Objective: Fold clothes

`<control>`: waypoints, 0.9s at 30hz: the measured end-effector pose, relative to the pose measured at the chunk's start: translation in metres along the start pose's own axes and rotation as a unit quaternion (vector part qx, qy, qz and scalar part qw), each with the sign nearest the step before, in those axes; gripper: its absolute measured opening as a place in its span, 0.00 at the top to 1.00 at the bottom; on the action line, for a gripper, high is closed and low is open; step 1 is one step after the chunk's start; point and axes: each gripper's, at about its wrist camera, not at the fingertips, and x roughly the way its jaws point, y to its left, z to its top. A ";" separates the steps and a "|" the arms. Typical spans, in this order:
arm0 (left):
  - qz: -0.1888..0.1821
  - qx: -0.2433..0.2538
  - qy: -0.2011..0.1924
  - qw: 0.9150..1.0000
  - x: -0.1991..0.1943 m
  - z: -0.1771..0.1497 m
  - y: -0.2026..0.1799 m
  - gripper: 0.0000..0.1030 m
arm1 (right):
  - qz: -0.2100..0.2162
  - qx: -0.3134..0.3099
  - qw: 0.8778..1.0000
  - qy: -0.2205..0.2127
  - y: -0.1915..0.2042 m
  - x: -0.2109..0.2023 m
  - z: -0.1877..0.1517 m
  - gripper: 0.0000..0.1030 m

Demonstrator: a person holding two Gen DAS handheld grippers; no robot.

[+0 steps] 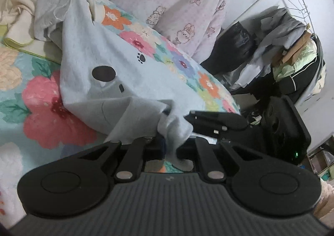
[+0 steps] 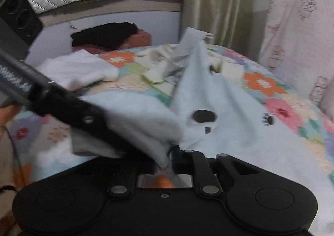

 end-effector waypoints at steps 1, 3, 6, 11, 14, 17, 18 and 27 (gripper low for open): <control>-0.002 0.006 0.000 1.000 -0.002 0.002 -0.001 0.92 | 0.004 0.002 1.000 0.004 0.002 0.000 -0.002 0.88; -0.016 0.018 0.003 1.000 -0.008 0.006 0.000 0.92 | 0.015 0.013 1.000 0.015 0.008 -0.002 -0.008 0.90; -0.033 0.025 0.005 0.999 -0.017 0.008 0.005 0.90 | 0.010 0.007 0.999 0.035 0.019 -0.011 -0.015 0.90; -0.024 0.024 0.003 0.999 -0.027 0.013 0.015 0.86 | 0.014 0.042 0.997 0.063 0.014 -0.021 -0.029 0.91; 0.024 0.030 -0.029 0.999 -0.039 0.019 0.021 0.75 | -0.007 0.088 0.994 0.069 -0.001 -0.021 -0.035 0.91; 0.073 0.030 -0.049 0.996 -0.046 0.023 0.035 0.57 | 0.021 0.148 0.987 0.063 -0.008 -0.027 -0.040 0.90; 0.075 0.021 -0.048 0.996 -0.045 0.024 0.044 0.57 | 0.051 0.161 0.983 0.072 -0.001 -0.027 -0.042 0.90; 0.148 -0.024 -0.071 0.986 -0.036 0.030 0.083 0.47 | 0.268 0.158 0.921 0.234 0.066 -0.005 -0.083 0.86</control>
